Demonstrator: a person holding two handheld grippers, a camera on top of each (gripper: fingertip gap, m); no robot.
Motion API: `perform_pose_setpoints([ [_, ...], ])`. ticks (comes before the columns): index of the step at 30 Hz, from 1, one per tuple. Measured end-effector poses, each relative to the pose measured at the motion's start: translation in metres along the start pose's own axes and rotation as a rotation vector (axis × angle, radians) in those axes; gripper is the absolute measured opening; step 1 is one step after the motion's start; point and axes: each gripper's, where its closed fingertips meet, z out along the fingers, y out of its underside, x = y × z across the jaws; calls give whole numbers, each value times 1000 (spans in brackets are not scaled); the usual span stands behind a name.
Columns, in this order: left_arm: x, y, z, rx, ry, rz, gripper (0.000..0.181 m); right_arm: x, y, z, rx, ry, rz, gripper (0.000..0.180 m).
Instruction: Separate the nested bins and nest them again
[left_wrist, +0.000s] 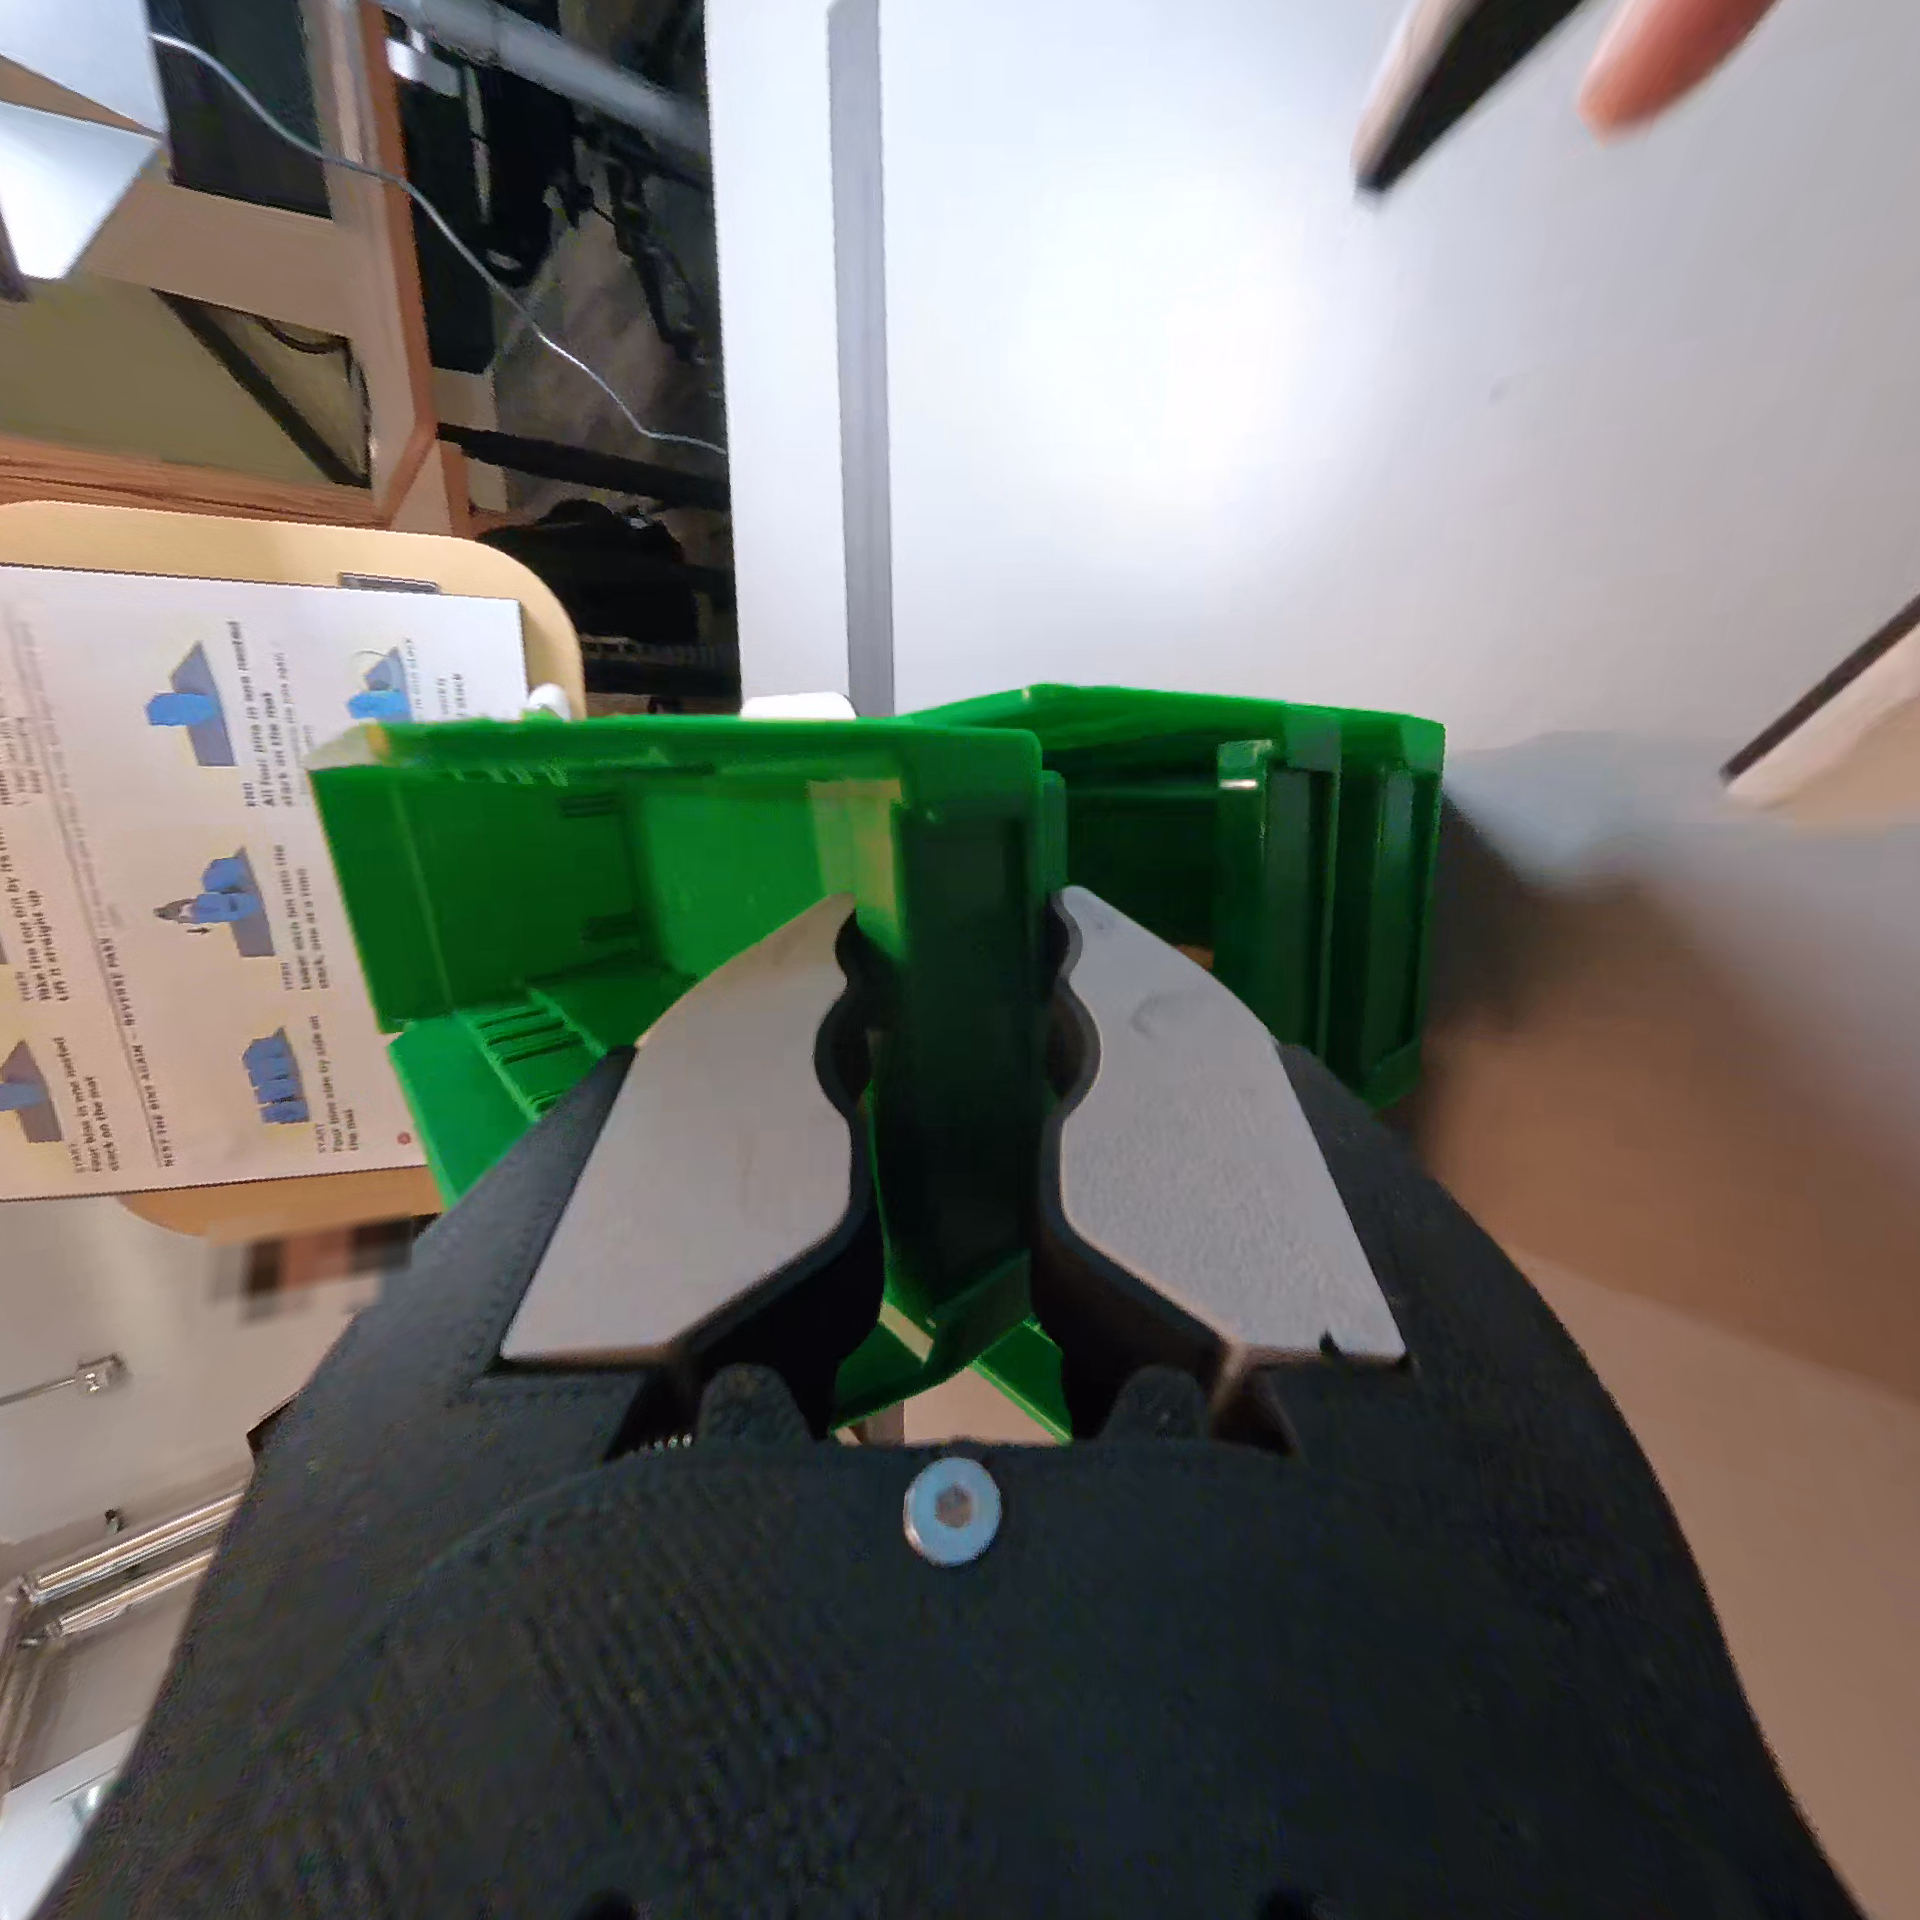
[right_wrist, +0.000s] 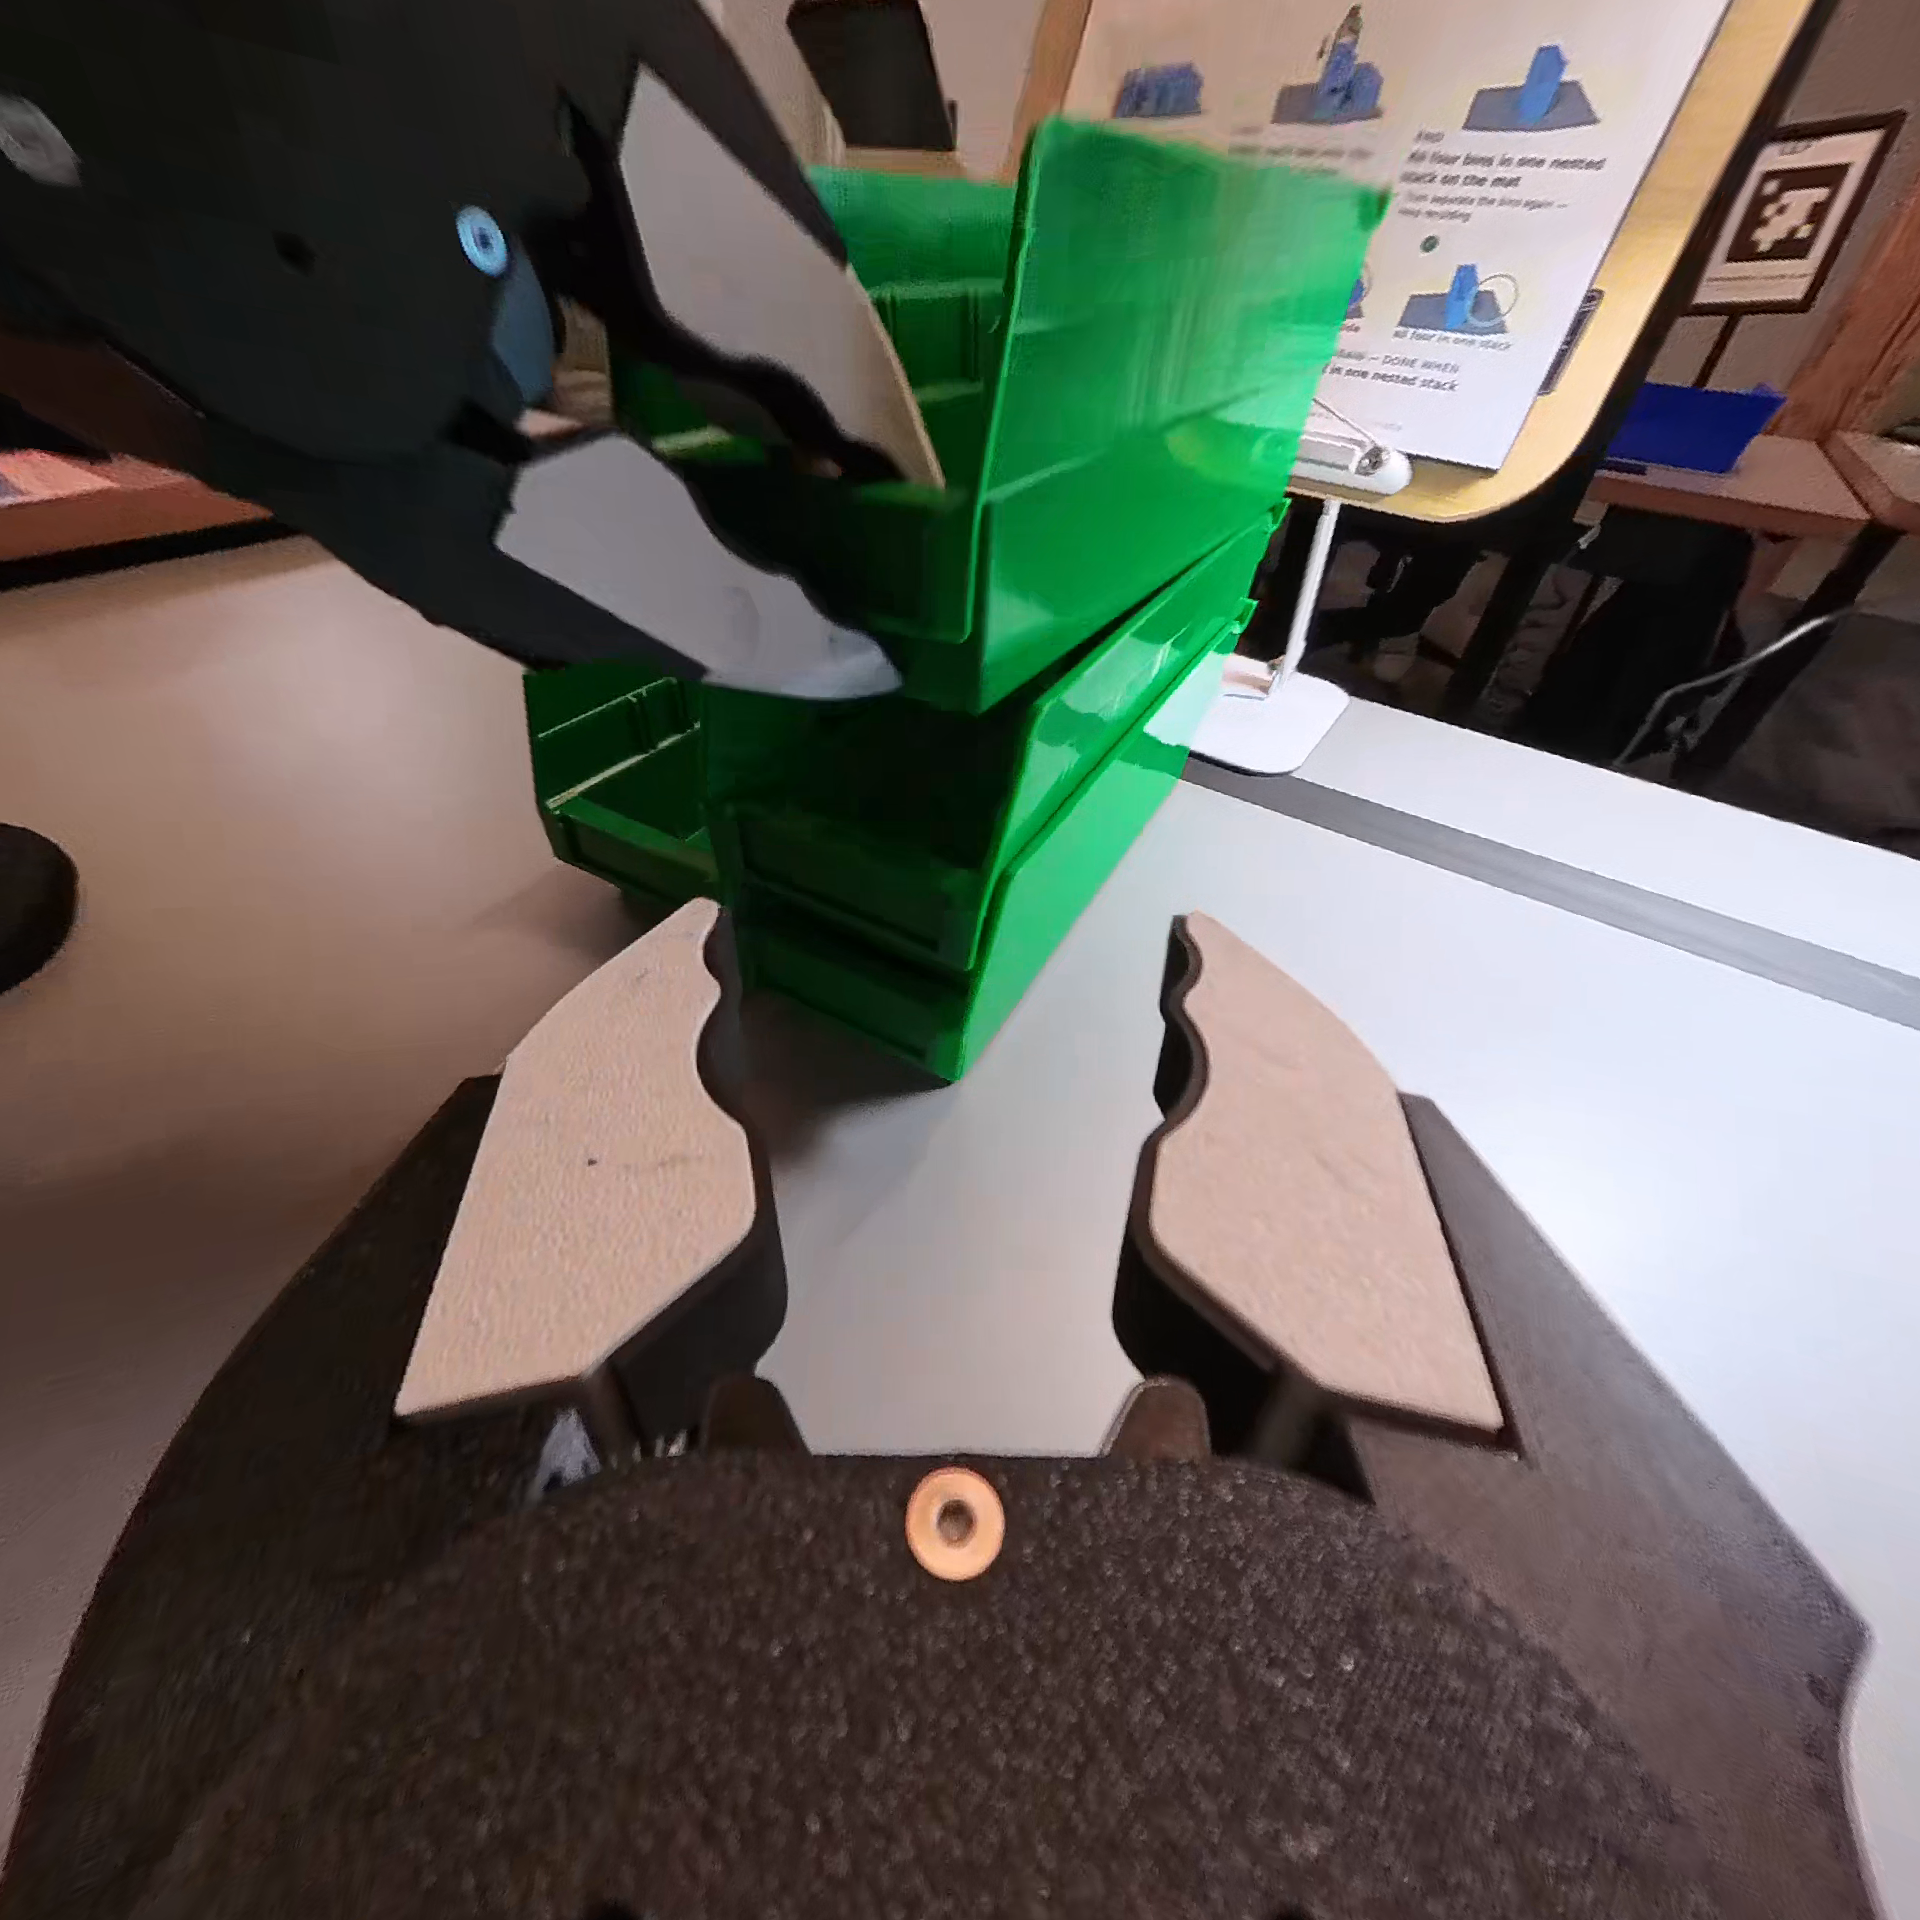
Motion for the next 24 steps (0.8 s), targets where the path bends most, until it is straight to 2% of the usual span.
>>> perform_pose_setpoints([
  [4,6,-1,5,-3,18,6,37,10,-4,-18,36,47,14,78],
  [7,13,-4,4,21,51,7,34,15,-4,-26,45,86,0,79],
  [10,15,-10,-2,73,73,-29,46,15,-1,-29,37,96,-4,81],
  [16,8,-18,-45,293,146,-227,49,12,5,-28,14,102,-37,81],
  [20,-8,12,-70,383,133,-408,50,5,4,-24,3,87,-69,81],
  [24,-1,70,-61,321,114,-530,49,-7,3,-16,-9,60,-119,79],
])
